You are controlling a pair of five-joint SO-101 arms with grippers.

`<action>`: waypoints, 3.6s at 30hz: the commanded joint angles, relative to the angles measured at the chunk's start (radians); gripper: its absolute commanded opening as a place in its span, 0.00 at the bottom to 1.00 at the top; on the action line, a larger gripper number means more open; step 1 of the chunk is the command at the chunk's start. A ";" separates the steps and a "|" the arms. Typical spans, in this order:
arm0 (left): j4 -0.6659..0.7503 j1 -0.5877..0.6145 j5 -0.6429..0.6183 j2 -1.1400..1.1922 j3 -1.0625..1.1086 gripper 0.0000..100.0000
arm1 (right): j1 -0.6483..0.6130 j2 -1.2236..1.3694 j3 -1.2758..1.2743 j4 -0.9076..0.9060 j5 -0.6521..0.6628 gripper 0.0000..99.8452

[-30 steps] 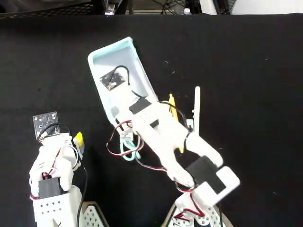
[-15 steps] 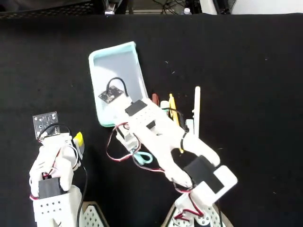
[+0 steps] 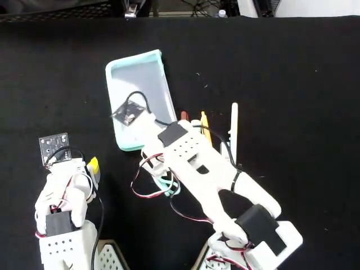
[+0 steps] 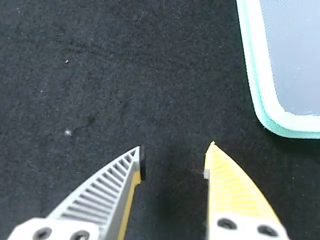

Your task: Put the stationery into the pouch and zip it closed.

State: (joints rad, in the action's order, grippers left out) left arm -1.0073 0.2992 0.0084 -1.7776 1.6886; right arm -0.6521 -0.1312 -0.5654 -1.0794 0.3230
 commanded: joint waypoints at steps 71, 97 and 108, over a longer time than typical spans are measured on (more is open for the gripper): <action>0.021 -0.001 -0.009 0.002 0.012 0.22 | 0.066 -0.177 -0.188 -0.347 0.041 0.22; 0.021 -0.001 -0.009 0.002 0.012 0.22 | 0.012 0.378 0.305 -0.219 -0.364 0.26; 0.021 -0.001 -0.009 0.000 0.012 0.22 | 0.021 0.581 0.470 -0.216 -0.427 0.19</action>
State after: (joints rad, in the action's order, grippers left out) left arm -1.0073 0.2992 0.0084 -1.7776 1.6886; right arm -0.6398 0.4258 -0.1527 -1.3080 -0.1005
